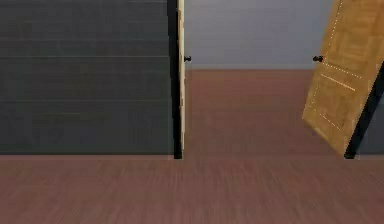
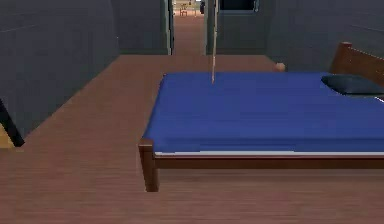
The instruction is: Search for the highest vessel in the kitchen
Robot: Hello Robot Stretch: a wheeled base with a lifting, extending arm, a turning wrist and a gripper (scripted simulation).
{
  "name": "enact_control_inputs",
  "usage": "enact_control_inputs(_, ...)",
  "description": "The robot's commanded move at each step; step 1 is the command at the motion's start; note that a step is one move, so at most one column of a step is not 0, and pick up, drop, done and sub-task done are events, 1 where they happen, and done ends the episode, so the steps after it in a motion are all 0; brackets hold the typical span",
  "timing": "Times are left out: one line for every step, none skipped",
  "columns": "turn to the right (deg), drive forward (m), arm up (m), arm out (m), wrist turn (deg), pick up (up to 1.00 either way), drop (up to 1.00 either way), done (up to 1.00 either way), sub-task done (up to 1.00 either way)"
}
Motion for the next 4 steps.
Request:
enact_control_inputs(42.0,0.00,0.00,0.00,0.0,0.00,0.00,0.00,0.00)
enact_control_inputs(0.0,0.85,0.00,0.00,0.0,0.00,0.00,0.00,0.00)
enact_control_inputs(15.0,0.00,0.00,0.00,0.0,0.00,0.00,0.00,0.00)
enact_control_inputs(0.0,0.60,0.00,0.00,0.0,0.00,0.00,0.00,0.00)
